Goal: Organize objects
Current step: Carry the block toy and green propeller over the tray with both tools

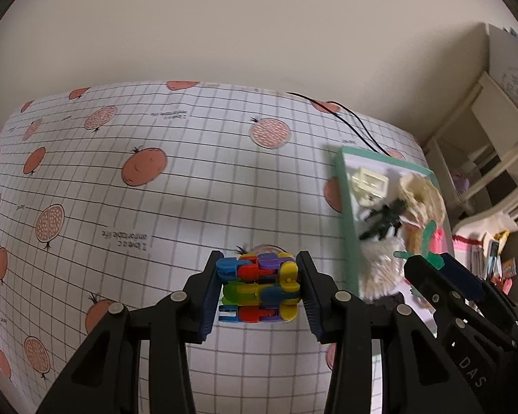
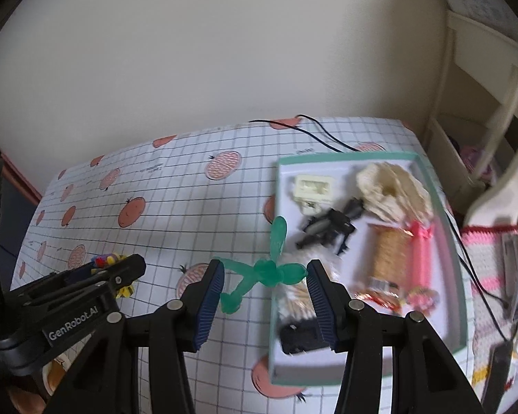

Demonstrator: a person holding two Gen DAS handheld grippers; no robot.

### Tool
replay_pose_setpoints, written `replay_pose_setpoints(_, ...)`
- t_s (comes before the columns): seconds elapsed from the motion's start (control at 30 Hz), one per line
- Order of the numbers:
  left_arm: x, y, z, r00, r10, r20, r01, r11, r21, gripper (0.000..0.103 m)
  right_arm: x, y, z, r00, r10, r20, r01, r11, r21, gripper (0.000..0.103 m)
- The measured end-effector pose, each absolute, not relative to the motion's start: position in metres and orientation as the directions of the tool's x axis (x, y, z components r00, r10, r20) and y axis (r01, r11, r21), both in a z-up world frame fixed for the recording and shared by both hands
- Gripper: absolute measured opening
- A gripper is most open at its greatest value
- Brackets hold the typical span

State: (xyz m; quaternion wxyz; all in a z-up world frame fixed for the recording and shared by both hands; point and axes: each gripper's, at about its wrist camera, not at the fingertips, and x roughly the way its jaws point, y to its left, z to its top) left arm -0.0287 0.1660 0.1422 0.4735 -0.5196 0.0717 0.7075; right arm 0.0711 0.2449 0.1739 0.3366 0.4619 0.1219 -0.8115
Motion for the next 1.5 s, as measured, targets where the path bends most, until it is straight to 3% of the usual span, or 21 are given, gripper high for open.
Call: replay_pose_setpoints(1.5,0.091,0.25,0.15,0.071,0.623,-0.779,-0.877,-0.333,-0.346,0.044,-0.006,0.37,0.141,-0.398,-0.299,-0.868,0.436,-0.893,0.107,0.052)
